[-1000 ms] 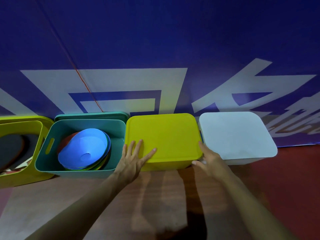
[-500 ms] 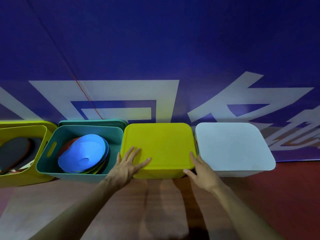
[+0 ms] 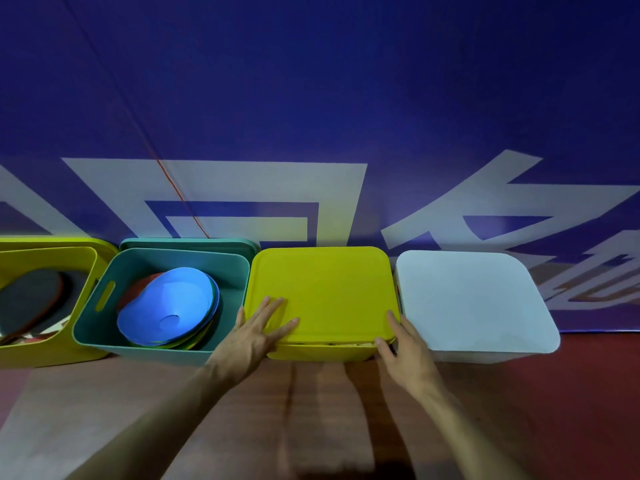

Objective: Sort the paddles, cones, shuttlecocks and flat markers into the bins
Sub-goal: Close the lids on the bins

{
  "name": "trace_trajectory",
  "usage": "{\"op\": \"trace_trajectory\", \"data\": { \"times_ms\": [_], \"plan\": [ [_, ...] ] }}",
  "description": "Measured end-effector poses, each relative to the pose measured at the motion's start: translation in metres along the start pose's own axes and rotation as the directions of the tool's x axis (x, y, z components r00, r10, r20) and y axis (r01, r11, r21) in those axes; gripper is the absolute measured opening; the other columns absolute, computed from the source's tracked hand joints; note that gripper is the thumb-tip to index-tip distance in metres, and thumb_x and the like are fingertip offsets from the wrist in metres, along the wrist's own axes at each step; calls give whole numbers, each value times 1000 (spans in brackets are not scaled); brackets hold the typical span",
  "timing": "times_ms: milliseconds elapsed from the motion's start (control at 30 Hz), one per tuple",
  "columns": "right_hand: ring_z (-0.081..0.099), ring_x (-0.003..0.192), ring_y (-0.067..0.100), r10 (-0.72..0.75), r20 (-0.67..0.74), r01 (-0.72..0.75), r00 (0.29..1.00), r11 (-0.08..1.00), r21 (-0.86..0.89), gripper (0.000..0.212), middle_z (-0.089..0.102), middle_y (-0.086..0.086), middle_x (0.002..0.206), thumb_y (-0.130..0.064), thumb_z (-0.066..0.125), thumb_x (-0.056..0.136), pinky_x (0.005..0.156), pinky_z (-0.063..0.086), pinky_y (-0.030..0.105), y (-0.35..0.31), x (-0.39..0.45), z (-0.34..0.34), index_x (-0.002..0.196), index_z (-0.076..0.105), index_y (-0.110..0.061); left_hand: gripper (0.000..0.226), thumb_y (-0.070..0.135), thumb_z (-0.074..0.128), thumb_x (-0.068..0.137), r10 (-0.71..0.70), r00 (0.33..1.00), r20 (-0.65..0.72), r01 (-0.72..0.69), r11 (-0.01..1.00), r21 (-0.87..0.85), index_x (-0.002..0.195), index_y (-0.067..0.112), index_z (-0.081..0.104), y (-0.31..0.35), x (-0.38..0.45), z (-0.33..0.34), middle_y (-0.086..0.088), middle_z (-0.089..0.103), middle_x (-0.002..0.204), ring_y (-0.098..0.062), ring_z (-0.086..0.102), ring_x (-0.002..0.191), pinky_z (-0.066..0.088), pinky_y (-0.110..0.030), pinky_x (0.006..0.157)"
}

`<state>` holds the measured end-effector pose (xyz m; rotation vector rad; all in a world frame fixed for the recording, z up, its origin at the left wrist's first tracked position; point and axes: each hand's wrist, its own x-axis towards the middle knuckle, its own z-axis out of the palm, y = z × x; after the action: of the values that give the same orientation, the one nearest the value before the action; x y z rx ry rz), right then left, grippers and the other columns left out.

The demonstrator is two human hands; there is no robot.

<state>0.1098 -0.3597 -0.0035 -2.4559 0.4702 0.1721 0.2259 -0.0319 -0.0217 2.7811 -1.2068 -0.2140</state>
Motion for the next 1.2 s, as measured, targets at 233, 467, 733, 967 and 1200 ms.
{"op": "trace_trajectory", "data": {
  "times_ms": [233,467,733,967,1200],
  "plan": [
    [35,145,21,-36,-120,45,992,996,76,64,36,7,158,-47,55,93,113,35,31,-1,-2,0,149,42,-20,97,17,78,82,33,999,-41,-34,999,-27,155,41,18,-3,-3,-2,-10,17,163,-34,5,151,23,-70,107],
    [45,132,28,-63,-204,90,977,988,123,58,41,14,144,-27,65,93,109,39,32,-7,-9,7,147,46,-14,89,16,73,87,36,998,-47,-38,998,-46,155,38,20,-3,-8,-2,-8,17,163,-31,5,152,18,-67,111],
    [44,126,30,-75,-129,72,989,997,-27,75,41,15,136,-68,33,93,104,37,32,10,-11,11,149,43,-19,75,21,71,89,6,1000,17,-6,1000,-3,153,25,31,-1,-10,-2,-8,24,162,-29,10,151,16,-60,113],
    [41,133,30,-13,-10,11,1000,991,-134,66,36,17,143,-44,49,99,107,38,32,4,-12,12,156,27,-20,75,21,73,87,-16,996,92,14,1000,17,151,25,34,0,-9,-7,-9,27,161,-31,20,149,26,-64,110],
    [46,121,30,-27,40,36,999,964,-262,59,46,14,127,-42,40,103,99,41,35,-5,4,-2,155,29,-16,68,26,55,100,-66,986,155,70,997,-21,156,37,19,3,1,-16,-11,3,166,-32,1,153,17,-61,118]
  ]
}}
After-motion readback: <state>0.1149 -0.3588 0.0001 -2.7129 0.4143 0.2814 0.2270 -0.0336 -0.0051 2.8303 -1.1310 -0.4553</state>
